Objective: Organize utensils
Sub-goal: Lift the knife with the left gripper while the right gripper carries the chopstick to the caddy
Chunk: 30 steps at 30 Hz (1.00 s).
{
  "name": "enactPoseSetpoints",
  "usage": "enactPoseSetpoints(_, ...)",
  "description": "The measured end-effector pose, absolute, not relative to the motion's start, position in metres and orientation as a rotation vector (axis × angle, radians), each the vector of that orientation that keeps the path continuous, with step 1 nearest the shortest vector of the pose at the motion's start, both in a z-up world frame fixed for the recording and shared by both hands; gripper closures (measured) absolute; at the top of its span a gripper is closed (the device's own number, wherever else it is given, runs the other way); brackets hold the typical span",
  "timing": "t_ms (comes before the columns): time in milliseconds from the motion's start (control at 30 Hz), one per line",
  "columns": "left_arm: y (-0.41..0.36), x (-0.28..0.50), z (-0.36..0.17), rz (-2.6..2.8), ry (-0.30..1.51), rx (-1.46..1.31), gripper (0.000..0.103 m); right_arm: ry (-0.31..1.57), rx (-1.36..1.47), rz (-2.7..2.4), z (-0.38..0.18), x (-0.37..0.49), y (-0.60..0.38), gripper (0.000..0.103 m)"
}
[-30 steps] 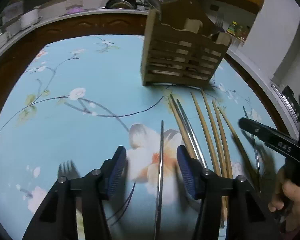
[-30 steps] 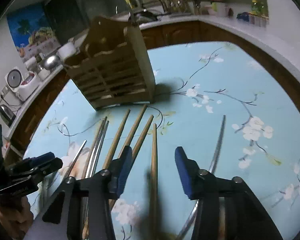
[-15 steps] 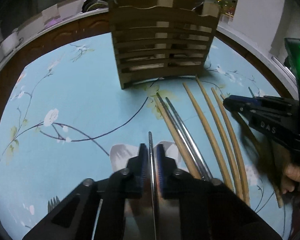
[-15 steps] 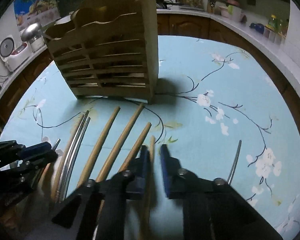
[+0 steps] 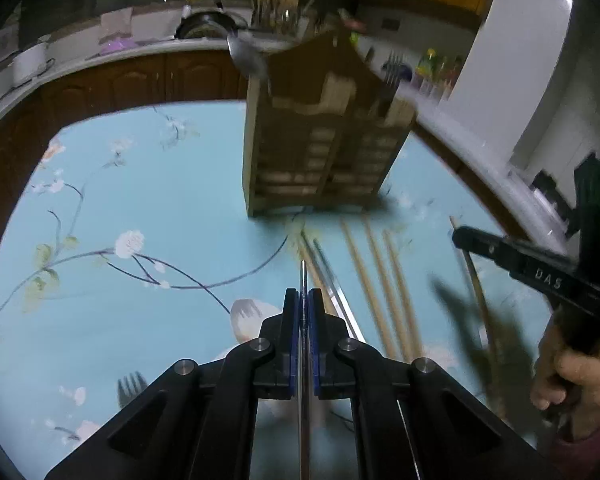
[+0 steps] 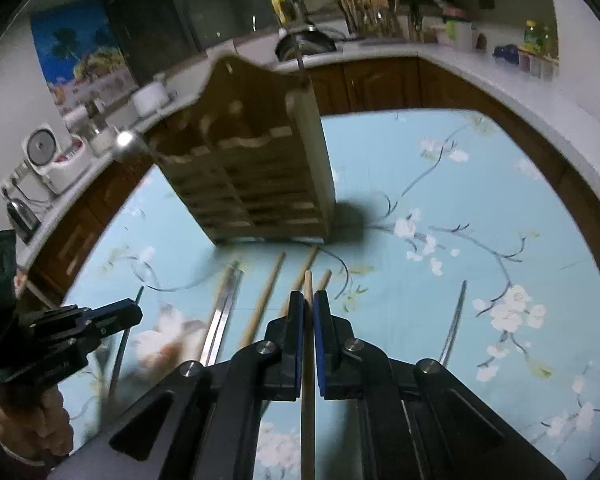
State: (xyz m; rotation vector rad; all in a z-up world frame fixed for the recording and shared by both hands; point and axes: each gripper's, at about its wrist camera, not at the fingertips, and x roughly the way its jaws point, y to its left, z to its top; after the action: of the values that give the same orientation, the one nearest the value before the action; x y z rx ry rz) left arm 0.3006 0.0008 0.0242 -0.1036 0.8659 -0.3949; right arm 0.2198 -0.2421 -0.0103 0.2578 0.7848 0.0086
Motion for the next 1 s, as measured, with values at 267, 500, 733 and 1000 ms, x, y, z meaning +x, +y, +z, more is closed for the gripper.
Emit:
enactPoseSetpoints(267,0.025,0.254,0.073,-0.426,0.743,-0.167,0.101,0.656,0.271,0.018,0.043,0.190,-0.231,0.098)
enactPoseSetpoints(500,0.041,0.223,0.098,-0.432,0.670,-0.180,0.101,0.557,0.270,0.019,0.082,0.169,-0.233,0.098)
enactPoseSetpoints(733,0.043,0.215,0.107,-0.432,0.635,-0.179,0.101,0.509,0.267,0.014,0.096,0.167,-0.233,0.098)
enactPoseSetpoints(1000,0.044,0.217,0.114,-0.426,0.601,-0.181,0.101,0.487,0.273,0.004,0.099,0.166,-0.234,0.098)
